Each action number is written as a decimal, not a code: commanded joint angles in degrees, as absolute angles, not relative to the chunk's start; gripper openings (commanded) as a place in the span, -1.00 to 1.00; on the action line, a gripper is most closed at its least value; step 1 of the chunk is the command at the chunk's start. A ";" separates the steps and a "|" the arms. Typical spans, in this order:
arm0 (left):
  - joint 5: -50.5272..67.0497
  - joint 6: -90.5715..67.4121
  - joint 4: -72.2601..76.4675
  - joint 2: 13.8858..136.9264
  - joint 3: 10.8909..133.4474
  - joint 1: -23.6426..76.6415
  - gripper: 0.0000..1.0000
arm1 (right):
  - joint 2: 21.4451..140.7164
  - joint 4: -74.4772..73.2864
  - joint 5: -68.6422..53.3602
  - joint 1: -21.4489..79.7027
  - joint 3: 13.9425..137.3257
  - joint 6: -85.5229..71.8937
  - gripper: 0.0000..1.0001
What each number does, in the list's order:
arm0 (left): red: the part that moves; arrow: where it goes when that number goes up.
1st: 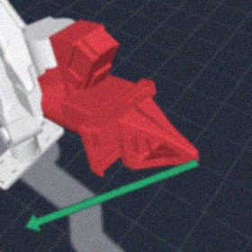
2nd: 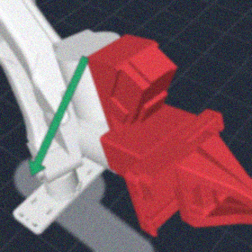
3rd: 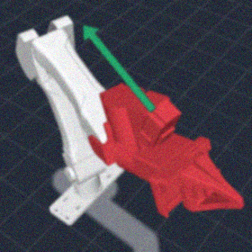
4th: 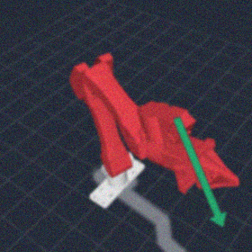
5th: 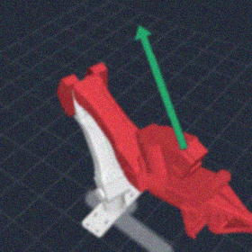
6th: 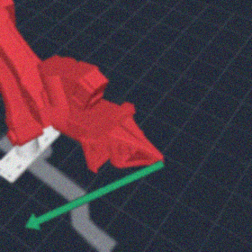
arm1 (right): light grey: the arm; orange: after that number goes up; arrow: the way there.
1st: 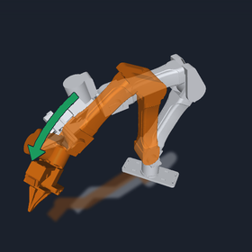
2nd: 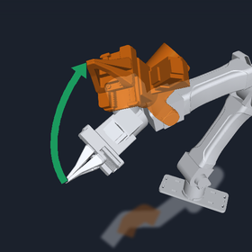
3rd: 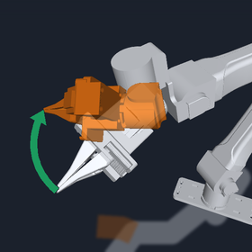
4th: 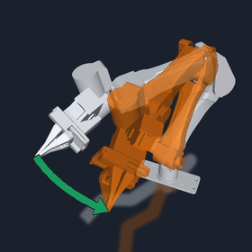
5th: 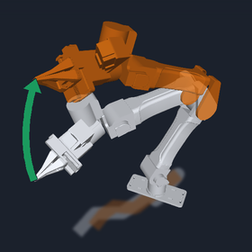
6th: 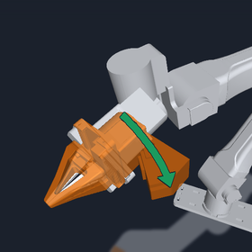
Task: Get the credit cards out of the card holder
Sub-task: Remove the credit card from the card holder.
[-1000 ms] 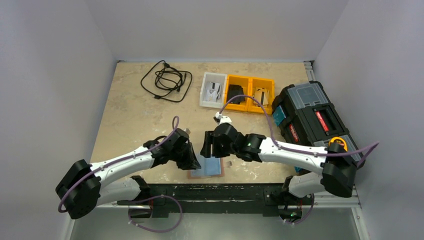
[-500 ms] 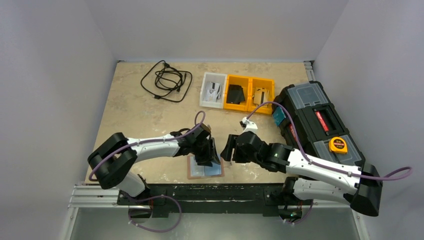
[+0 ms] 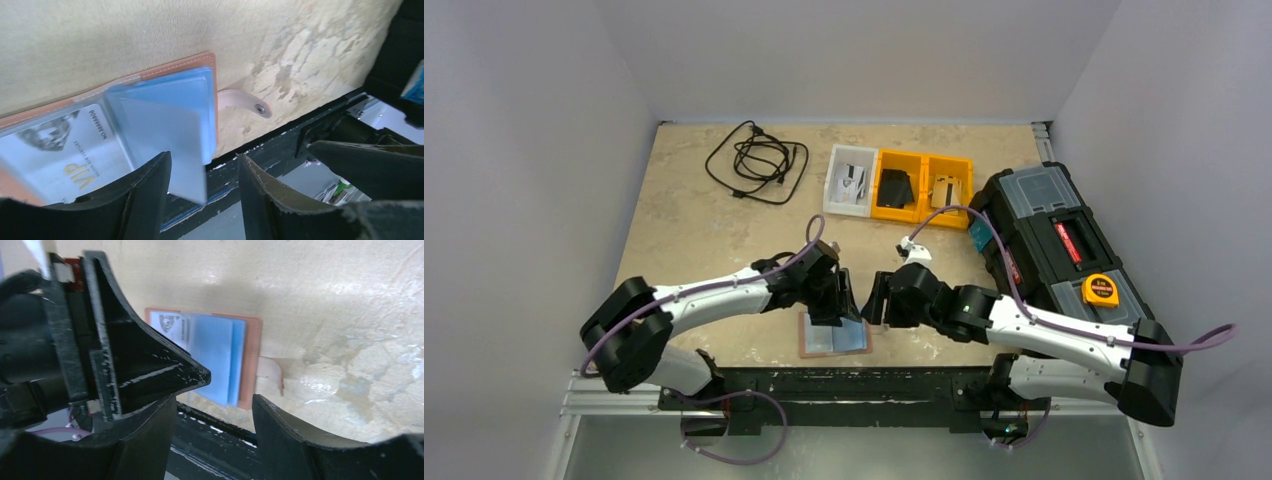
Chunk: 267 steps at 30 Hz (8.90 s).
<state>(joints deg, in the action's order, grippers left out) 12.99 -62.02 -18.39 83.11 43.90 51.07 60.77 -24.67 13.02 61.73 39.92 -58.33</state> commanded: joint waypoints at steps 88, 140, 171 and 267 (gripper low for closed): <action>6.56 -53.07 -29.98 71.98 35.71 40.87 -0.61 | 91.55 6.27 -1.06 63.33 41.18 -59.85 -0.29; 3.79 -57.72 -29.76 79.80 33.31 41.50 -1.00 | 91.80 26.48 -11.40 57.04 28.23 -65.34 -1.00; 3.93 -56.13 -30.31 82.21 34.86 40.87 -1.00 | 90.06 26.16 -11.80 55.72 24.59 -64.52 -0.59; 3.88 -54.10 -32.29 83.29 39.32 40.87 -1.00 | 70.90 17.66 -14.45 42.60 16.63 -57.78 -1.00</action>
<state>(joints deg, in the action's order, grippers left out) 9.80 -56.77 -30.94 83.24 39.90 41.01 74.76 25.87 -17.34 42.94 15.18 -60.95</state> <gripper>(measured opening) 0.003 0.005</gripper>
